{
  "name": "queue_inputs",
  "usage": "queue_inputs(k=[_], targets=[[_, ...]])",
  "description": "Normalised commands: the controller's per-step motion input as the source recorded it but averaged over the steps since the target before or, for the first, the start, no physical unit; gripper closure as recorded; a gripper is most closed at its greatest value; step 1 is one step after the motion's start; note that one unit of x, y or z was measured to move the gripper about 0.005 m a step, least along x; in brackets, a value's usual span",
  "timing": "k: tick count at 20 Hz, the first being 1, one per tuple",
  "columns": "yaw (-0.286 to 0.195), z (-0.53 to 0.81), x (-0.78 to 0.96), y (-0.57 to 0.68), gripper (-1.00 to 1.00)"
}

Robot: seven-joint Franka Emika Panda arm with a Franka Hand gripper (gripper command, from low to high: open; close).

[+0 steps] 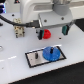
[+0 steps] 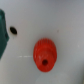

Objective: Insert the blue gear onto the right peg, followed by the red gear

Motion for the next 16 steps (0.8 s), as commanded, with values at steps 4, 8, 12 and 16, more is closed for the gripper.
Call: queue_inputs(k=[4, 8, 12, 16], targets=[[0.0, -0.2, -0.55, 0.08, -1.0], [0.0, -0.29, -0.44, 0.05, -1.0], [0.0, -0.33, -0.43, 0.04, -1.0], [0.0, -0.28, -0.4, 0.06, -1.0]])
